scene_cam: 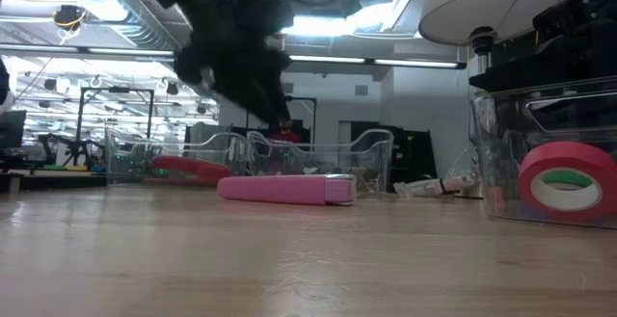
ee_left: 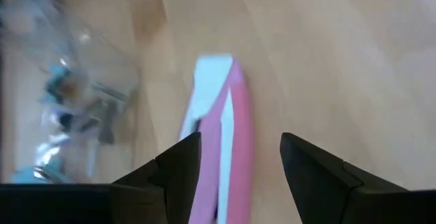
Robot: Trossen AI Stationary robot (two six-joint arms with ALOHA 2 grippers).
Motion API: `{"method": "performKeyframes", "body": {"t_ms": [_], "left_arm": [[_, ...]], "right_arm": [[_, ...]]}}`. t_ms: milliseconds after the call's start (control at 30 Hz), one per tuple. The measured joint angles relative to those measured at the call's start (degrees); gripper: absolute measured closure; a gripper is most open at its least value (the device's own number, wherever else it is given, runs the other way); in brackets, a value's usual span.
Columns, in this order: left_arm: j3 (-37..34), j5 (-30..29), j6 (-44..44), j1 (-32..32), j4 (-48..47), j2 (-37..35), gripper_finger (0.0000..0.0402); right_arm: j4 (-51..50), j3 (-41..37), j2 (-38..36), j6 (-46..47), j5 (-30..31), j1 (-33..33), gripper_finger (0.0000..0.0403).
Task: Pick and place Stapler, Stapler remover, tape
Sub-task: Put the pink stapler into the top left transparent bin
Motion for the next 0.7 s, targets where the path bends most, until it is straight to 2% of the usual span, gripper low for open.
{"method": "performKeyframes", "body": {"t_ms": [167,267,567,700], "left_arm": [[0.0,-7.4,-1.4,-1.8,3.1,6.0,0.0203],[0.0,-9.8,-0.5,-2.8,5.3,8.1,0.0203],[-0.1,-7.0,-3.8,-1.8,6.8,10.3,0.0203],[-0.5,-5.3,-4.5,-0.7,7.3,13.8,0.0203]], "right_arm": [[0.0,0.0,0.0,0.0,0.0,0.0,0.0163],[0.0,0.0,0.0,0.0,0.0,0.0,0.0163],[0.0,0.0,0.0,0.0,0.0,0.0,0.0163],[0.0,0.0,0.0,0.0,0.0,0.0,0.0163]]}}
